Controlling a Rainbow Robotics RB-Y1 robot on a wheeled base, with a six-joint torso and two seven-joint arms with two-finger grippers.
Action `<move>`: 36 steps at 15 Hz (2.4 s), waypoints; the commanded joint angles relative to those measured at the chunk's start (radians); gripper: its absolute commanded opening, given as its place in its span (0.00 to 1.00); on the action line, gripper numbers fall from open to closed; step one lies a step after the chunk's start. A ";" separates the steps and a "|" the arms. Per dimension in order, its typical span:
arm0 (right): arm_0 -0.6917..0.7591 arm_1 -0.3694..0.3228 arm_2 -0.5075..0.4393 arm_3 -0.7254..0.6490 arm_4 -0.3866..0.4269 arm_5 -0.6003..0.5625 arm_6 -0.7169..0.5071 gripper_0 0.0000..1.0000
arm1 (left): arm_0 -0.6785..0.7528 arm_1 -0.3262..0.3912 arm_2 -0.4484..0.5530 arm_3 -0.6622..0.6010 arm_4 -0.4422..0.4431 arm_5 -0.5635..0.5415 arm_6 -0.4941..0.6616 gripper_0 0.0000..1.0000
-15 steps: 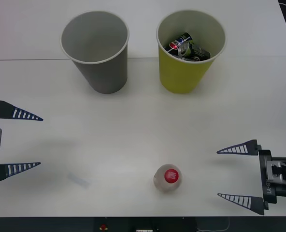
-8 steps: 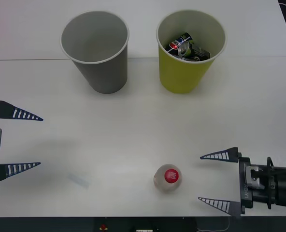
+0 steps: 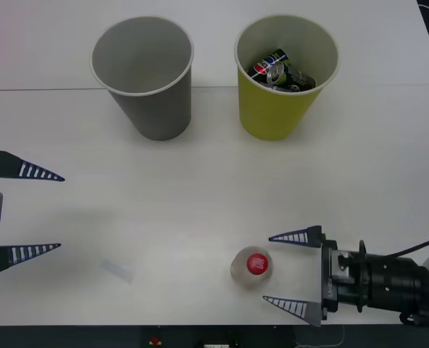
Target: Put the can into the green bin and the plastic bottle into the gray bin
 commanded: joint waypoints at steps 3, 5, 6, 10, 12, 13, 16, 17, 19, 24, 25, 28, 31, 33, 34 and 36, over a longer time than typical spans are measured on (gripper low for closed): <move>-0.013 0.082 0.007 0.002 0.075 0.022 0.002 1.00 | 0.000 0.000 0.000 0.000 0.000 0.000 0.000 1.00; -0.016 0.108 0.014 0.001 0.088 0.033 0.004 1.00 | 0.000 0.000 0.000 0.000 0.000 0.000 0.000 1.00; -0.019 0.114 0.022 0.002 0.090 0.038 0.004 1.00 | 0.000 0.000 0.000 0.000 0.000 0.000 0.000 1.00; -0.028 0.128 0.042 0.001 0.090 0.050 0.013 0.87 | 0.000 0.000 0.000 0.000 0.000 0.000 0.000 1.00; -0.030 0.128 0.042 0.002 0.090 0.050 0.015 0.23 | 0.000 0.000 0.000 0.000 0.000 0.000 0.000 1.00; -0.030 0.128 0.042 0.001 0.090 0.056 0.013 0.01 | 0.000 0.000 0.000 0.000 0.000 0.000 0.000 1.00; -0.034 0.126 0.042 0.001 0.090 0.062 0.010 0.00 | 0.000 0.000 0.000 0.000 0.000 0.000 0.000 1.00; -0.037 0.128 0.040 0.001 0.090 0.061 0.008 0.00 | 0.000 0.000 0.000 0.000 0.000 0.000 0.000 1.00; -0.045 0.126 0.040 0.001 0.090 0.061 0.001 0.00 | 0.000 0.000 0.000 0.000 0.000 0.000 0.000 1.00; -0.073 0.074 0.040 -0.058 0.081 0.076 -0.120 0.00 | 0.000 0.000 0.000 0.000 0.000 0.000 0.000 1.00; -0.070 0.051 0.040 -0.095 0.085 0.090 -0.163 0.00 | 0.000 0.000 0.000 0.000 0.000 0.000 0.000 1.00; -0.071 -0.020 0.036 -0.200 0.085 0.113 -0.331 0.00 | 0.000 0.000 0.000 0.000 0.000 0.000 0.000 1.00; -0.071 -0.089 0.013 -0.300 0.087 0.136 -0.495 0.00 | 0.000 0.000 0.000 0.000 0.000 0.000 0.000 1.00; -0.067 -0.119 -0.030 -0.380 0.142 0.151 -0.627 0.00 | 0.000 0.000 0.000 0.000 0.000 0.000 0.000 1.00; -0.060 -0.130 -0.050 -0.421 0.167 0.168 -0.682 0.00 | 0.000 0.000 0.000 0.000 0.000 0.000 0.000 1.00; -0.037 -0.176 -0.072 -0.535 0.208 0.260 -0.837 0.00 | 0.000 0.000 0.000 0.000 0.000 0.000 0.000 1.00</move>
